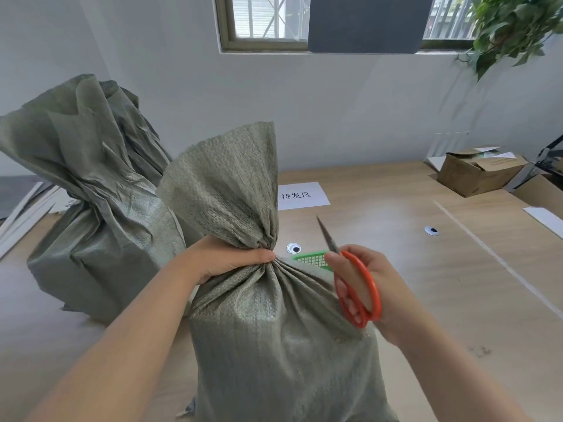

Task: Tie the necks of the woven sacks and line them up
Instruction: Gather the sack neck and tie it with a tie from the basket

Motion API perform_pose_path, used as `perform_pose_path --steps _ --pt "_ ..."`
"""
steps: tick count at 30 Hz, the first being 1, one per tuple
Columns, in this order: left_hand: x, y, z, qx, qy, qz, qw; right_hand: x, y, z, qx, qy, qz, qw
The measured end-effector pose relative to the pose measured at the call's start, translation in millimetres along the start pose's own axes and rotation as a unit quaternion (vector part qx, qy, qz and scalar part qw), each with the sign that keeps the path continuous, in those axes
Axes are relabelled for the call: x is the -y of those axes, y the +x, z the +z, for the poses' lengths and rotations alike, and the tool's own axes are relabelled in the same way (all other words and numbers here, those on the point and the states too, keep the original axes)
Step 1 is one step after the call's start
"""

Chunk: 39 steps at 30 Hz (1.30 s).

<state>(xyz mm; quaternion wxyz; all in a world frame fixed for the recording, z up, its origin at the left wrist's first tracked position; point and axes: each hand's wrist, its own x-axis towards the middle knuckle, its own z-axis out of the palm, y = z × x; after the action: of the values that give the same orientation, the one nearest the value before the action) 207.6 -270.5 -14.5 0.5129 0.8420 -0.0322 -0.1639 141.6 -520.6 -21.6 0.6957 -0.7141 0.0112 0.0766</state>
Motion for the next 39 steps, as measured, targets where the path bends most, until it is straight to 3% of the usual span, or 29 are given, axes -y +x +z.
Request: perform_pose_path --steps 3,8,11,15,19,30,39 --pt "-0.6 -6.2 -0.4 0.001 0.015 -0.015 1.000 -13.3 10.2 -30.4 -0.048 -0.036 -0.007 0.998" --pt "0.4 -8.0 -1.7 -0.037 0.045 -0.044 0.997 -90.7 29.9 -90.3 -0.148 -0.286 0.038 0.946" --pt "-1.9 -8.8 -0.2 -0.049 0.061 -0.052 0.996 -161.4 35.9 -117.0 -0.125 -0.367 0.127 0.913" --pt "-6.9 -8.9 5.8 -0.073 0.042 -0.054 0.995 -234.1 32.5 -131.6 -0.032 -0.479 0.217 0.850" --pt "-8.2 -9.5 11.4 -0.092 0.028 -0.062 0.993 -276.2 21.3 -136.5 0.033 -0.567 0.231 0.790" --pt "-6.6 1.7 14.2 -0.119 0.037 -0.065 0.990 -334.3 10.6 -148.1 -0.034 -0.571 0.192 0.798" --pt "-2.3 10.4 11.3 -0.110 0.055 -0.046 0.991 -343.0 28.1 -145.2 0.015 -0.600 0.192 0.776"
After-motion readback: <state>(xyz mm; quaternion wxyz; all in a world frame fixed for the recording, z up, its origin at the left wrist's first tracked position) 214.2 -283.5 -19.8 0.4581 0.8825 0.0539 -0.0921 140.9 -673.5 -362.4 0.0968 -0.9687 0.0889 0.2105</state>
